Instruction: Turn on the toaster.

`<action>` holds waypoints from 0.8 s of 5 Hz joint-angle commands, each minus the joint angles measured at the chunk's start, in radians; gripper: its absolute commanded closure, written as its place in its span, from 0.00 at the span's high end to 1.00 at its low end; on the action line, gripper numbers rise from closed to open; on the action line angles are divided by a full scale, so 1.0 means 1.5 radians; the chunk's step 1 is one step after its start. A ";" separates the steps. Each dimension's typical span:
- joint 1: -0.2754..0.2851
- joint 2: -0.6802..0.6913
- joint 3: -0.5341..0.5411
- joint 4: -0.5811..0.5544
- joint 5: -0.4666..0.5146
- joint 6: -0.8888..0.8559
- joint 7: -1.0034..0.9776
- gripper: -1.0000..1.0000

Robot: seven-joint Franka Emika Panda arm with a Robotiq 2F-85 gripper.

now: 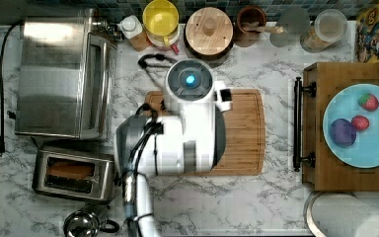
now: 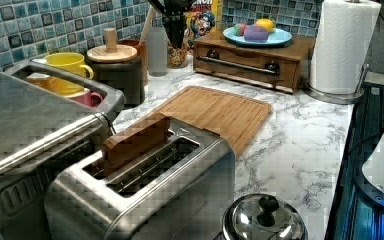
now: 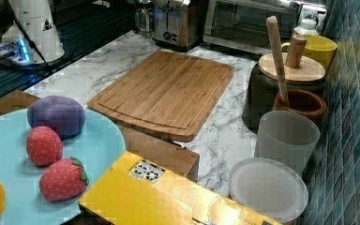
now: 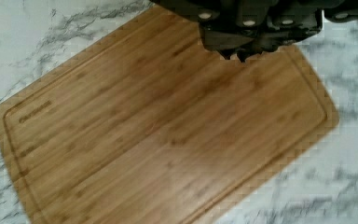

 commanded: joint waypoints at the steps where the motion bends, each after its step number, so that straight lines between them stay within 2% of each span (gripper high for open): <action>1: 0.079 -0.151 0.095 -0.138 0.070 0.032 -0.050 0.00; 2: 0.083 -0.158 0.119 -0.159 0.074 0.032 -0.054 0.00; 3: 0.083 -0.112 0.123 -0.179 0.067 0.051 -0.082 0.00; 4: 0.094 -0.123 0.132 -0.209 0.063 0.063 -0.091 0.00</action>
